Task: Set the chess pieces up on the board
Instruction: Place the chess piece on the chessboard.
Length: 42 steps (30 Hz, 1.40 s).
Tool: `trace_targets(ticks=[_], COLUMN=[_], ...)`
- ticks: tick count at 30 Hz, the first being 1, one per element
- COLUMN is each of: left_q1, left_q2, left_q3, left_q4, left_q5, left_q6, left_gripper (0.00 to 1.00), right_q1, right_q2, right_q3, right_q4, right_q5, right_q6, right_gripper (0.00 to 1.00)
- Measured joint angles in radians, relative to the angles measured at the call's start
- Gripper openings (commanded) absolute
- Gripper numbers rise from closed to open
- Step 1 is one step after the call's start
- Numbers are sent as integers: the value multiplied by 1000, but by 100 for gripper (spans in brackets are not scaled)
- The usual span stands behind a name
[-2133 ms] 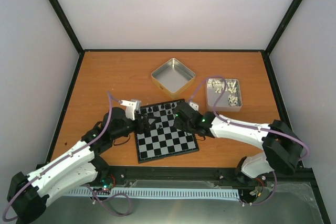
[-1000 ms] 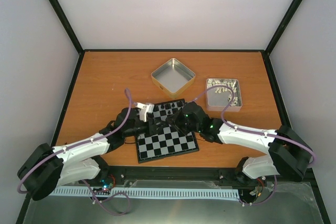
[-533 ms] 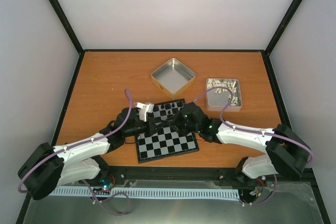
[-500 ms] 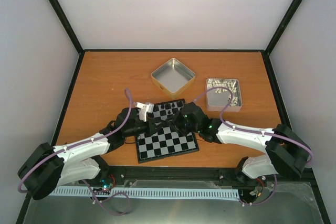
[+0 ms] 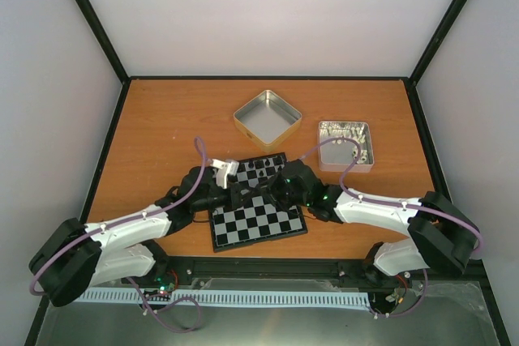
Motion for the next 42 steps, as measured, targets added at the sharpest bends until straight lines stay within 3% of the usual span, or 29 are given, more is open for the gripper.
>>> trace_targets(ticks=[5, 12, 14, 19, 24, 29, 34, 42], left_q1=[0, 0, 0, 0, -1, -1, 5, 11], left_q2=[13, 17, 20, 21, 16, 47, 187, 370], left_q3=[0, 0, 0, 8, 75, 206, 377, 557], left_q4=[0, 0, 0, -29, -181, -409, -642, -835], left_q5=[7, 2, -6, -26, -91, -193, -315, -405], left_q6=[0, 1, 4, 23, 73, 151, 207, 237], left_gripper=[16, 3, 2, 1, 1, 1, 1, 2], right_q1=[-3, -6, -7, -8, -12, -26, -37, -43], right_q2=[0, 0, 0, 0, -3, -45, -127, -206], right_q3=[-16, -18, -19, -19, -19, -19, -20, -60], right_q4=[20, 30, 30, 29, -6, -94, -189, -259], right_q5=[-1, -5, -5, -8, 16, 79, 159, 220], right_q6=[19, 24, 26, 30, 1, -39, -84, -127], right_gripper=[18, 18, 22, 45, 60, 60, 60, 60])
